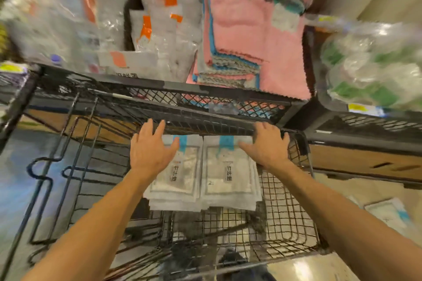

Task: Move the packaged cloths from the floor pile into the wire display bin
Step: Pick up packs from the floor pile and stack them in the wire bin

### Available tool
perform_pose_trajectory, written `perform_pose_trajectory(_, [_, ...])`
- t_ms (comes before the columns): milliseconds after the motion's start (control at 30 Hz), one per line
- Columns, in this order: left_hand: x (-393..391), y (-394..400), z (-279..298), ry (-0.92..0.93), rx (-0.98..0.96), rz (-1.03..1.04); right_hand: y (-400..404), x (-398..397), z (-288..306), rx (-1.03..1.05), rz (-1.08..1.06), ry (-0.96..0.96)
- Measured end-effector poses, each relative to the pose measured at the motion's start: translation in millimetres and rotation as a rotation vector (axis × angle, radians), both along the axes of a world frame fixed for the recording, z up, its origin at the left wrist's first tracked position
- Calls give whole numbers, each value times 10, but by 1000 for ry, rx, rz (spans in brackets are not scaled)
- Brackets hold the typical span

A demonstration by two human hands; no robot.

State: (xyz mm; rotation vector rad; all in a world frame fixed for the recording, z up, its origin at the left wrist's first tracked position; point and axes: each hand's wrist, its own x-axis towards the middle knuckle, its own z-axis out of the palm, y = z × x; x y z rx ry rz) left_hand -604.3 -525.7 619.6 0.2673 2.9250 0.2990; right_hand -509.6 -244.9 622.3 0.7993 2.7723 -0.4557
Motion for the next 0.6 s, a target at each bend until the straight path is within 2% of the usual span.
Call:
perform_pose_trajectory(333, [370,249,1821,246,46,-89,150,337,1664,-4,24,259])
perform_pose_trajectory(600, [512,345,2716,355,103,-215,235,876,2660,78,-76,354])
